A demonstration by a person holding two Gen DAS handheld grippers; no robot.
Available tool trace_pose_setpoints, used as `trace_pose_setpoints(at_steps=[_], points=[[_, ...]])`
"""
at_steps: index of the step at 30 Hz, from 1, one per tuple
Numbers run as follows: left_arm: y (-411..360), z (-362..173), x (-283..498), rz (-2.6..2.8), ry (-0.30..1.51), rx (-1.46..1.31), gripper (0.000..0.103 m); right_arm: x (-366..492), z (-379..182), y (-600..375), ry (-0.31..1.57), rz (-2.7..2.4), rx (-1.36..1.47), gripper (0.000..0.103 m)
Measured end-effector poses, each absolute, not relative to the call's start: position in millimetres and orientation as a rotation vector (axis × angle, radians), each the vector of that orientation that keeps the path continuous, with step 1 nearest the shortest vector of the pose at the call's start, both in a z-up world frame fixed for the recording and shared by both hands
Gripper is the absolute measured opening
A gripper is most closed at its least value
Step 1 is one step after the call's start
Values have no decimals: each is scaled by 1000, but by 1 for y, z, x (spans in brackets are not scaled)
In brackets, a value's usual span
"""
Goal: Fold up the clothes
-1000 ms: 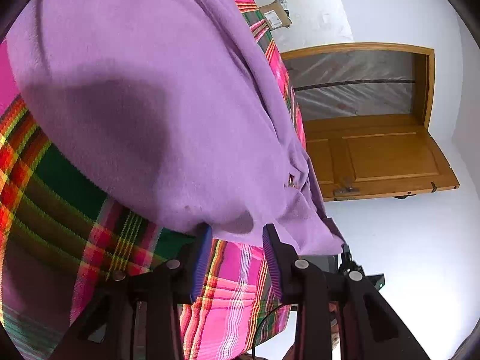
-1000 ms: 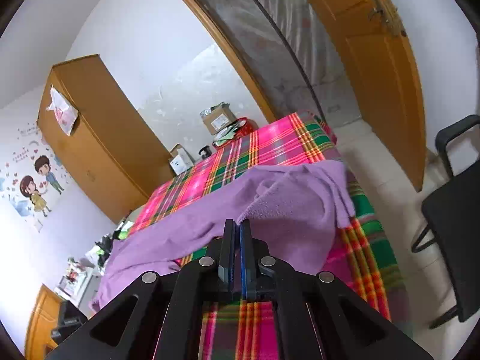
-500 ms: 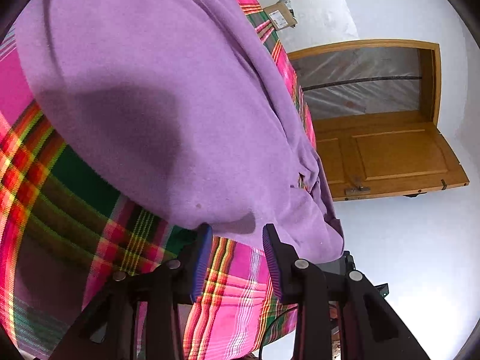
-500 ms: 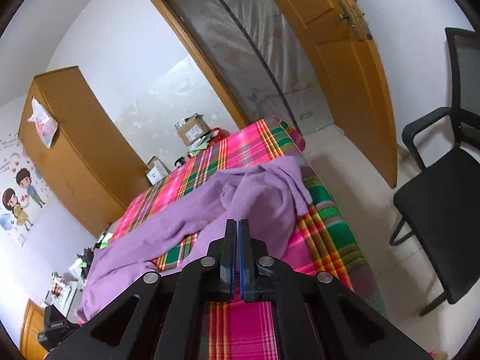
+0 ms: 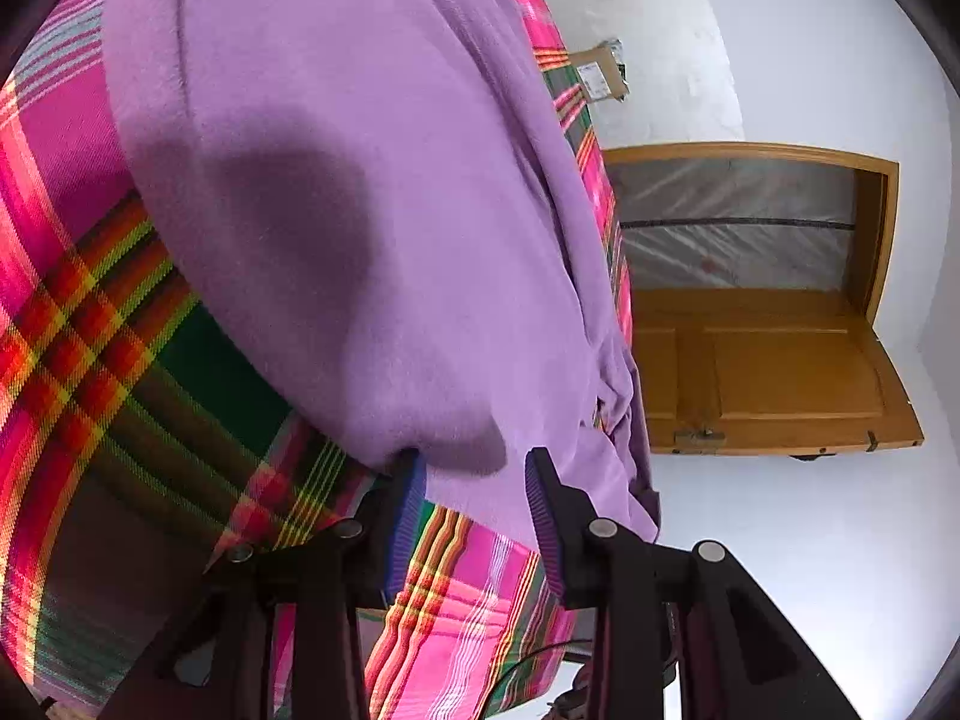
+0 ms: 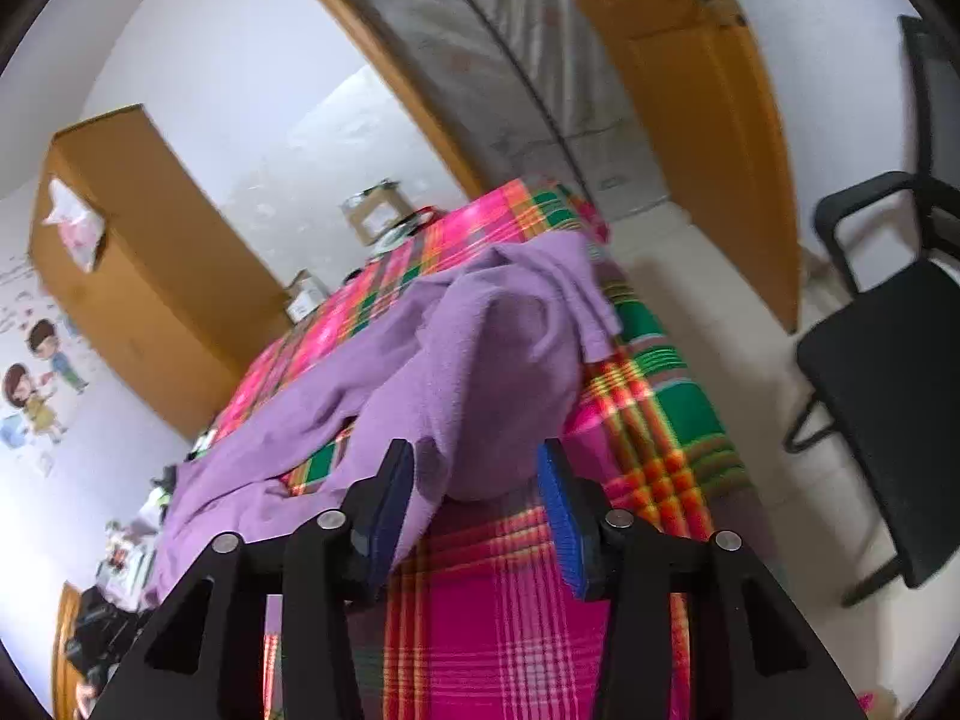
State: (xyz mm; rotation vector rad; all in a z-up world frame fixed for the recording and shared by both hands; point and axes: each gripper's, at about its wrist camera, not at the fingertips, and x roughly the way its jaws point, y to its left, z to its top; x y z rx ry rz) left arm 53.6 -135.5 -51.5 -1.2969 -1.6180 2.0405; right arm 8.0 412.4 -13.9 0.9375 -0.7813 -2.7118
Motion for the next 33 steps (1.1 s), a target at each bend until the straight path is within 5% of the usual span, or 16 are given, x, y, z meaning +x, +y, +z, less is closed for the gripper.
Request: trace_pose_setpoints(at_steps=[3,10,12,13,19,33], points=[[-135,-53,51,2040,-1631,-1287,35,3,-12,412,-789,-2689,896,58],[-138,-60,46,1997,-1704,-1279,34,-32,-12,410,-766,-2699,957,56],[-137,-62,46,2000,-1716,-1272,32,-38,-11,408,-749,-2717,977,30],[-137,-64,45,1999,-1727,-1269,28,-40,-11,408,-739,-2713,990,7],[-137,-72,46,2014,-1758,-1263,6,-19,5,406,-706,-2766,897,6],[-145,-56,58,2079,-1729,-1178,2,33,12,401,-641,-2821,867,6]])
